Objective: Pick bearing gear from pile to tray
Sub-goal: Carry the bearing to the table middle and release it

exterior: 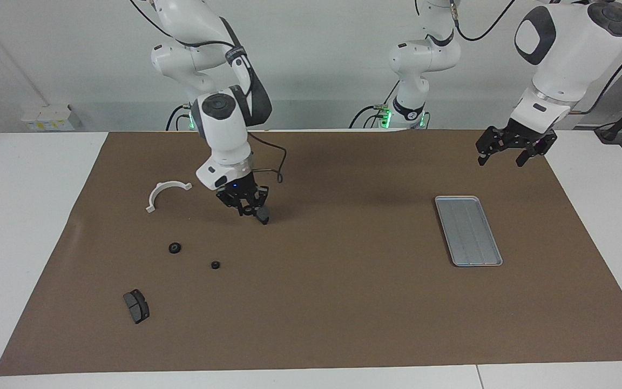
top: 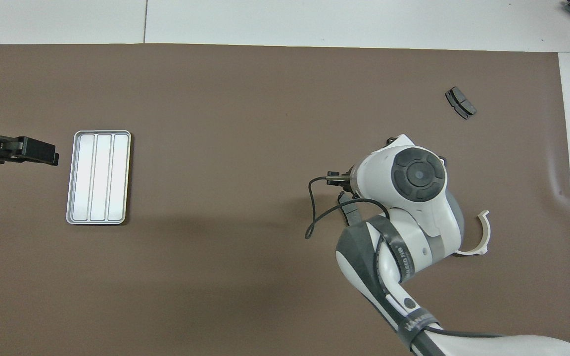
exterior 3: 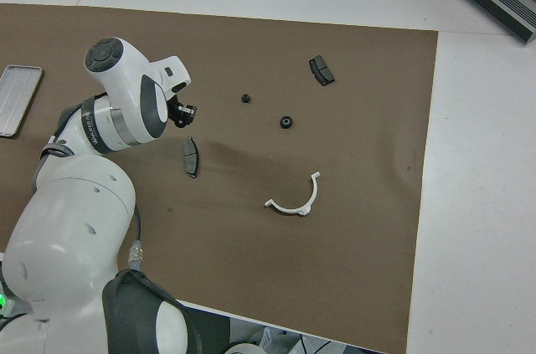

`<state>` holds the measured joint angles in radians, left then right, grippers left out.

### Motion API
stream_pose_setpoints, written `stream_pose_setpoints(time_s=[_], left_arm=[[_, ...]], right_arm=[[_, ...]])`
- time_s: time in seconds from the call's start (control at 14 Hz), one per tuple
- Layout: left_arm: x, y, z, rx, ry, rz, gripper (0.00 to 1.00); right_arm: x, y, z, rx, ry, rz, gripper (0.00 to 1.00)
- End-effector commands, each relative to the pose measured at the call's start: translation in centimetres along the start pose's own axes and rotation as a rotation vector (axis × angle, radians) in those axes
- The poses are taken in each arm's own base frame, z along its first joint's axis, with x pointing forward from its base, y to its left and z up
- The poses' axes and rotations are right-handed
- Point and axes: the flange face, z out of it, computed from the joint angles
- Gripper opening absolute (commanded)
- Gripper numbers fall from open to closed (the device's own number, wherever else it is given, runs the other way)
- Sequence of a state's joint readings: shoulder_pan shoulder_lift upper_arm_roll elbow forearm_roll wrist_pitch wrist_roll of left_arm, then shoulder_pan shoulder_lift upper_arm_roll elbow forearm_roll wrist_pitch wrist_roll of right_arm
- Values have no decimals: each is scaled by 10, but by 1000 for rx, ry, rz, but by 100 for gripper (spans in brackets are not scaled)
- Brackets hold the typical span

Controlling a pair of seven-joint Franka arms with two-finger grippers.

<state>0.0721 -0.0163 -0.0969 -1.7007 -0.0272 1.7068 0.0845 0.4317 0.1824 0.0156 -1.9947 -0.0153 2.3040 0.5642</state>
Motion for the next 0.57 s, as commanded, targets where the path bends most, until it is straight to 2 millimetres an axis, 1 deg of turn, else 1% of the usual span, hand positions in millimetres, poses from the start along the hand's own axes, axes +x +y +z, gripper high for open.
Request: stream_pose_setpoints(time_s=[0.0,0.07,0.14,0.21,0.36,0.43,0.5], left_arm=[[-4,-2,-6,7,15,-10,100],[-4,-2,-6,7,15,-9,100],[-4,-2,-6,6,16,-10,100],[-4,-2,-6,7,15,-10,100],[-4,-2,-6,7,15,-9,100],[-4,-2,-6,6,16,-9,100],[-4,-2,-6,7,15,-10,100]], right_arm=[[24,-44,9,6,-3,17,0],[29,-68,15,12,2,17,0],[36,-84,24,6,3,41,0],[35,-109,41,-12,11,43,0],[33,-144,68,-40,20,69,0],[28,-153,76,-48,17,72,0],[27,-155,78,-44,17,75,0]])
